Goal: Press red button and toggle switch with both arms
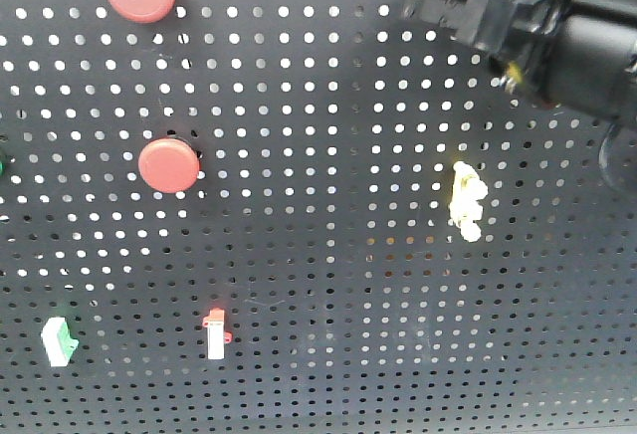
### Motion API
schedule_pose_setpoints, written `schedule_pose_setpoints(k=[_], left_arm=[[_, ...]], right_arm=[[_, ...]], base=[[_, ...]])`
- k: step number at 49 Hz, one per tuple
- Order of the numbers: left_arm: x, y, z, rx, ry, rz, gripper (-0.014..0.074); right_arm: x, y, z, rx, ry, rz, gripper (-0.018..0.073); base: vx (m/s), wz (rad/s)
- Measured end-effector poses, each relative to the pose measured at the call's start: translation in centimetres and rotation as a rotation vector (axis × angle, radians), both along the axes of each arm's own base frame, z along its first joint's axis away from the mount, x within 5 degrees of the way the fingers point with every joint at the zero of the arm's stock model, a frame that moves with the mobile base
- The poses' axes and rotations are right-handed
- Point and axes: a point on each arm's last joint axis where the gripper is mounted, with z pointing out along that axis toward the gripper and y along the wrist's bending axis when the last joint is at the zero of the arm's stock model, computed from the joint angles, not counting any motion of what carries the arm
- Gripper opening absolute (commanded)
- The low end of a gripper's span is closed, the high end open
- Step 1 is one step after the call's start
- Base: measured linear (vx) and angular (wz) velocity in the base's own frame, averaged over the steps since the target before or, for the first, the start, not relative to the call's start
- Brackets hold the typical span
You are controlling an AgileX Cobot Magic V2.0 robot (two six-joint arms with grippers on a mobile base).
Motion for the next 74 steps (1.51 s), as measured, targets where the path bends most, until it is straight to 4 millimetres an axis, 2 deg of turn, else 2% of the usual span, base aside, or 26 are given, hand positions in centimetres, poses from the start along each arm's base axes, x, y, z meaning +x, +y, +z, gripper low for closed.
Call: schedule_pose_setpoints(k=[36,74], left_arm=[[-0.07,-0.1,-0.11,0.009,0.009,-0.013,0.0002],[-0.11,-0.17,-0.23,0.022,0.014,-0.021,0.0002]], right_arm=[[0.34,-0.4,0.23,0.026,-0.011,-0.065,-0.0003],[0.42,-0.74,0.07,-0.141,-0.11,-0.148,-0.0003]], base=[[0.0,0.0],[0.0,0.0]])
